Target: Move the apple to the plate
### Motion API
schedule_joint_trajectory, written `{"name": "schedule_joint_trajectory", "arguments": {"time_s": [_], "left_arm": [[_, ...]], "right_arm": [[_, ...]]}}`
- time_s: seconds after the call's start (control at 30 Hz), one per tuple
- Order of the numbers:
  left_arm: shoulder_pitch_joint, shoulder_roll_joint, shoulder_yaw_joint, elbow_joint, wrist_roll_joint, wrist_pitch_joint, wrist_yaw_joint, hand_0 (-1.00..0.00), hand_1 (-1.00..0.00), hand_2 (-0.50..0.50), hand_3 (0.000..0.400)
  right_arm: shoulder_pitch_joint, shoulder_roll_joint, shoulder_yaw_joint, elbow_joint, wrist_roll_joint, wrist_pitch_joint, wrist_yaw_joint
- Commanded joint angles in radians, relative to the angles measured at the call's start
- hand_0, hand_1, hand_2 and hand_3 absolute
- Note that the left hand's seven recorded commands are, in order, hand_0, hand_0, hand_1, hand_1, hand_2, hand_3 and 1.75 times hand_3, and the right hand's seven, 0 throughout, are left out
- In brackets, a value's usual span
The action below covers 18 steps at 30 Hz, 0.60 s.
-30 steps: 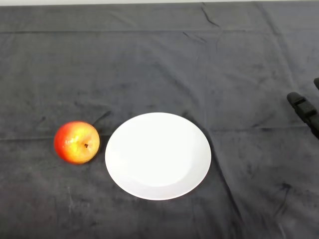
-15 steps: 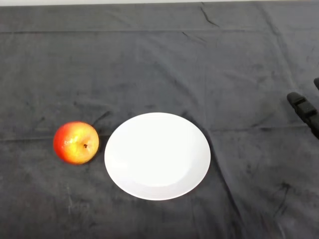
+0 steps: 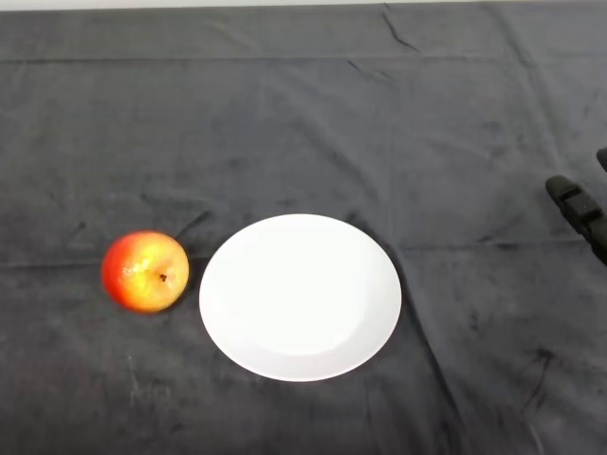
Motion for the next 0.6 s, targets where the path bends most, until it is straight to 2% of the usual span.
{"name": "schedule_joint_trajectory", "arguments": {"time_s": [0.03,0.33,0.6], "left_arm": [[-0.061,-0.004,-0.032,0.033,0.029,-0.007,-0.021,0.0,0.0,0.0,0.0],[-0.065,-0.001,-0.125,0.04,0.102,-0.01,-0.147,0.0,0.0,0.0,0.0],[-0.061,0.009,-0.189,0.024,0.146,-0.041,-0.277,0.0,0.0,0.0,0.0]], "right_arm": [[-0.043,-0.027,-0.0263,0.002,0.0046,-0.002,0.0074],[-0.042,-0.027,-0.0261,0.001,0.0045,-0.002,0.0069],[-0.042,-0.027,-0.026,0.0,0.0045,-0.002,0.0065]]}}
